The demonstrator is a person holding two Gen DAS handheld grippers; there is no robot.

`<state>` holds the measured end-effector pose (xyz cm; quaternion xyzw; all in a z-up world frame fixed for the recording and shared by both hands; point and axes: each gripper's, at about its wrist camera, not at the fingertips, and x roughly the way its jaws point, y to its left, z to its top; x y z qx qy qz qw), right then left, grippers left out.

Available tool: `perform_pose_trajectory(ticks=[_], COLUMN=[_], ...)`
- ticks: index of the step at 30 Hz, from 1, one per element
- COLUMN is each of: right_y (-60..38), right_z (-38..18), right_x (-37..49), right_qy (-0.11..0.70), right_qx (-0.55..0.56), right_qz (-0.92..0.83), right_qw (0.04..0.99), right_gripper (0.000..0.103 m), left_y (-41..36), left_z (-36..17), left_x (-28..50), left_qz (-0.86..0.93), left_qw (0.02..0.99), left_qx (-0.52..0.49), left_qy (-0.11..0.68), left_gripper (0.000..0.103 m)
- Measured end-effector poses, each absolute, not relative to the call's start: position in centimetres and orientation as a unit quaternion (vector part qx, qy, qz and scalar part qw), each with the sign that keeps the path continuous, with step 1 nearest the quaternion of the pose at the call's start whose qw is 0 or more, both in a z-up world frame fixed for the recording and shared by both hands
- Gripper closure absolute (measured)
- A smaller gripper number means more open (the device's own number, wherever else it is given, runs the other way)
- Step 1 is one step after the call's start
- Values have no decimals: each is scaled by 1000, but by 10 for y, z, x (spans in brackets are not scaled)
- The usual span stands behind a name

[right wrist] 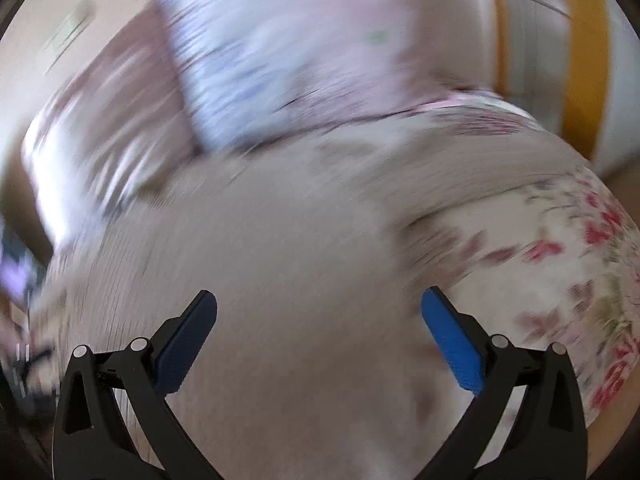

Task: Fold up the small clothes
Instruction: 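Grasp the sweater sleeve cuff with the right gripper and lift it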

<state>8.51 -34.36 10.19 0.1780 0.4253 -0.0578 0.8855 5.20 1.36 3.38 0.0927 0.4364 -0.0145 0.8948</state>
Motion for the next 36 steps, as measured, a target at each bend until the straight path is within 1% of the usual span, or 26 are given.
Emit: perform_pose_trajectory(ticks=[3,5,7,9,10,15,21,24,26,27,31,36], right_y=[-405,-436,-463,-490,-495,-523,-536,-539,-537,-536,-540,-542], right_z=[97,88,75,61,57,40,32,30,27,24,22,22], right_x=[105,116,124,128,129,135,137,139,145,145,137,145], right_qy=[420,424,431,434,434,428,410,403,405,403,388,391], right_qx=[231,280,331,383,394,429,451,449,449,459,457,424], right_qz=[-132,-151,-172,-190,-197,-232,-257,-256,-233,-217,-241,-259], right_qw=[868,848,821,793,786,761,751,756,762,761,764,775], right_gripper=[2,13,33,43,46,52,60,60,62,69,84,92], left_y=[19,23,26,27,27,24,31,32,33,34,38,45], left_z=[45,51,56,57,57,54,50,47,43,42,34,26], left_x=[65,74,84,94,101,120,138,147,154,155,163,167], left_qz=[-21,-34,-50,-63,-64,-91,-124,-123,-121,-119,-111,-107], left_qw=[902,907,913,912,910,907,911,909,908,908,903,900], left_qx=[100,94,84,75,73,63,7,-1,-7,-9,-20,-37], left_qy=[419,409,397,398,403,407,394,398,401,403,414,422], left_gripper=[2,2,2,2,2,2,2,2,2,2,2,2])
